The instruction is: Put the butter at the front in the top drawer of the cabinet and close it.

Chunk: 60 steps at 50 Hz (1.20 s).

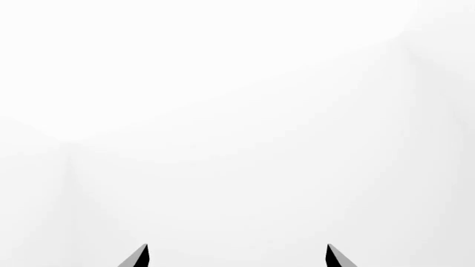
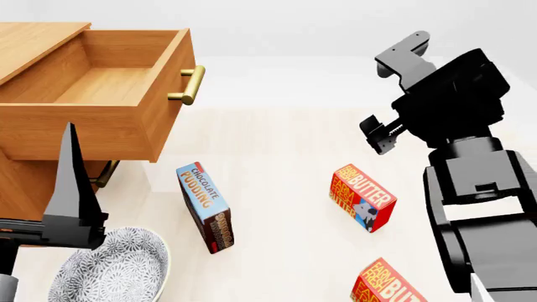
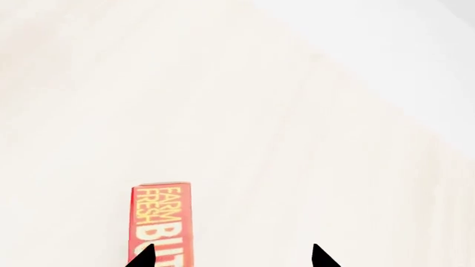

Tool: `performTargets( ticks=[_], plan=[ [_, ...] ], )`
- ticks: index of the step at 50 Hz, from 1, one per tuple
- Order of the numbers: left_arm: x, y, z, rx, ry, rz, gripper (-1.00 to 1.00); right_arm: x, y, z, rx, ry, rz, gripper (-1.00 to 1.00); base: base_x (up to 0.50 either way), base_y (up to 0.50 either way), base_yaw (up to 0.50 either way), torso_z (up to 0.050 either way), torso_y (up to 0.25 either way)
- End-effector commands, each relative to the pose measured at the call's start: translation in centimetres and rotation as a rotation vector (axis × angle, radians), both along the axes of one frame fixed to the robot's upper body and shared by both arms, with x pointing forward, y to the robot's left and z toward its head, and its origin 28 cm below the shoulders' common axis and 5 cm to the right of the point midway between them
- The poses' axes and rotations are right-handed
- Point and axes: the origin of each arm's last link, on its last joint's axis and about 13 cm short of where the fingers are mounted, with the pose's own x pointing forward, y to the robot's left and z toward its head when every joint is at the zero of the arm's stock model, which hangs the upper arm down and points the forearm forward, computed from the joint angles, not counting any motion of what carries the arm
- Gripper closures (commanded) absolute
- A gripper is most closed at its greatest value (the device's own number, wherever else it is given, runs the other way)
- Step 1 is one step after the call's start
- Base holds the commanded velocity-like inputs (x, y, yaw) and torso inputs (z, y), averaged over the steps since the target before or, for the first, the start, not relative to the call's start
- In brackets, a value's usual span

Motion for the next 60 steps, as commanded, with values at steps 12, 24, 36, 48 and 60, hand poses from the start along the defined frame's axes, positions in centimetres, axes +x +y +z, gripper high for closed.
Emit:
performTargets(
  ticks=[12, 24, 36, 48, 60],
  plan=[
    [0.4, -0.1, -1.1, -0.02, 0.014, -0.01, -1.0, 1.8, 1.9, -3.4, 0.004, 0.064, 0.064, -1.0, 0.0, 0.0, 0.0, 0.0, 0.0],
    [0.7, 0.1, -2.1, -0.029, 0.021, -0.008, -1.0, 2.2, 3.0, -5.1, -0.004, 0.106, 0.099, -1.0, 0.0, 0.0, 0.0, 0.0, 0.0],
    [0.6, 0.1, -2.3, -0.03, 0.019, -0.003, -1.0, 2.0, 3.3, -6.0, -0.038, 0.152, 0.103, -1.0, 0.0, 0.0, 0.0, 0.0, 0.0],
    [0.6, 0.1, -2.2, -0.033, 0.014, -0.001, -1.0, 1.9, 3.4, -6.8, -0.062, 0.186, 0.095, -1.0, 0.0, 0.0, 0.0, 0.0, 0.0],
    [0.6, 0.0, -2.3, -0.036, 0.016, -0.001, -1.0, 1.7, 3.1, -7.7, -0.061, 0.208, 0.083, -1.0, 0.0, 0.0, 0.0, 0.0, 0.0]
  ],
)
